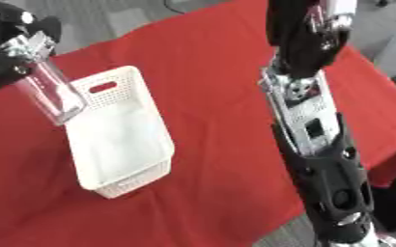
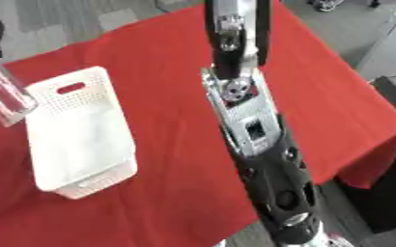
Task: Pick up objects on the table and place them in the box.
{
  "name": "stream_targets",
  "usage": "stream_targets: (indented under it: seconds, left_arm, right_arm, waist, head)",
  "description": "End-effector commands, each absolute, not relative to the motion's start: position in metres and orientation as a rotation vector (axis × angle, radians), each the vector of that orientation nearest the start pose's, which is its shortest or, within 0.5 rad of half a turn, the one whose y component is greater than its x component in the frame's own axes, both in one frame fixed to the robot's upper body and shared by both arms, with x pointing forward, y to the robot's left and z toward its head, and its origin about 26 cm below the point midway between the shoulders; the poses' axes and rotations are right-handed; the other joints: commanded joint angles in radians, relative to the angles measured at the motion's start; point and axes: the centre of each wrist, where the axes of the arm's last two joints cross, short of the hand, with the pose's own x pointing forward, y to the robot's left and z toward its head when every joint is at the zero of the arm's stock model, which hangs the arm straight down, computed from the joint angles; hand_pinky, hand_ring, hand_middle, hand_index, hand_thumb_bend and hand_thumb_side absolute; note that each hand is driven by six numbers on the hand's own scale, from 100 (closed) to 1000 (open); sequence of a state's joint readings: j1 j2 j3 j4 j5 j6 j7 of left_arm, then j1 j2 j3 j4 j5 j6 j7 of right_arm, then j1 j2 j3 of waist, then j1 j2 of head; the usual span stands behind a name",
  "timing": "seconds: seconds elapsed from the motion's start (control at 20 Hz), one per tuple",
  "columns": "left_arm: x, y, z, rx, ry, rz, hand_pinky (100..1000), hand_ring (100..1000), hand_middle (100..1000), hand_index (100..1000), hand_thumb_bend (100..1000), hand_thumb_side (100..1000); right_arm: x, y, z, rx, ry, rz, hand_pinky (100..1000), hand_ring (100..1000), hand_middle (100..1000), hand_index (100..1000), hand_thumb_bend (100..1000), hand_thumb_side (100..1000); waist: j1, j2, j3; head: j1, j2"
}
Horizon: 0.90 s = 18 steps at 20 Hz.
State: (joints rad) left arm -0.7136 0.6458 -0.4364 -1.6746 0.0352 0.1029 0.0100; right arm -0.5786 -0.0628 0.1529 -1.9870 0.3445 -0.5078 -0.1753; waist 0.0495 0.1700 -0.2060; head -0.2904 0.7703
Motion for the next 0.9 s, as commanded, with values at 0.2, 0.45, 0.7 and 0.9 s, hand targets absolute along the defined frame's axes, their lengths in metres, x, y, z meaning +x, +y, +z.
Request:
stream_targets:
  seconds: [0.2,0.45,0.7,0.9]
  left_arm:
    - [0.369,0.201,0.23,0.249,-2.028,-1.087,100,100,100,224,100,670]
    - [0.369,0.195,0.223,0.258,-2.027,-1.225,100,100,153,324,100,559]
    - [0.369,0.199,0.221,0.332,-1.892,-1.552,666,636,833,881,305,723]
    - [0.368,0.204,0.226,0.387,-1.861,-1.67,885,787,928,944,481,827]
  right_arm:
    - [0.303,-0.145,0.263,0.007,3.135,-0.301,330,453,532,640,100,1000]
    - [0.304,-0.146,0.263,0.01,3.139,-0.294,330,453,532,640,100,1000]
    - [0.304,-0.146,0.262,0.0,3.145,-0.289,330,454,533,641,100,1000]
    - [0.304,-0.148,0.261,0.007,3.149,-0.288,331,454,533,642,100,1000]
  waist:
    - [0.001,-0.021,-0.005]
    - [0.001,-0.02,-0.006]
    - [0.004,-0.024,0.0]
    - [0.003,-0.025,0.005]
  head:
    - [0.004,0.0]
    - [0.002,0.0]
    - [-0.003,0.0]
    - [-0.003,0.0]
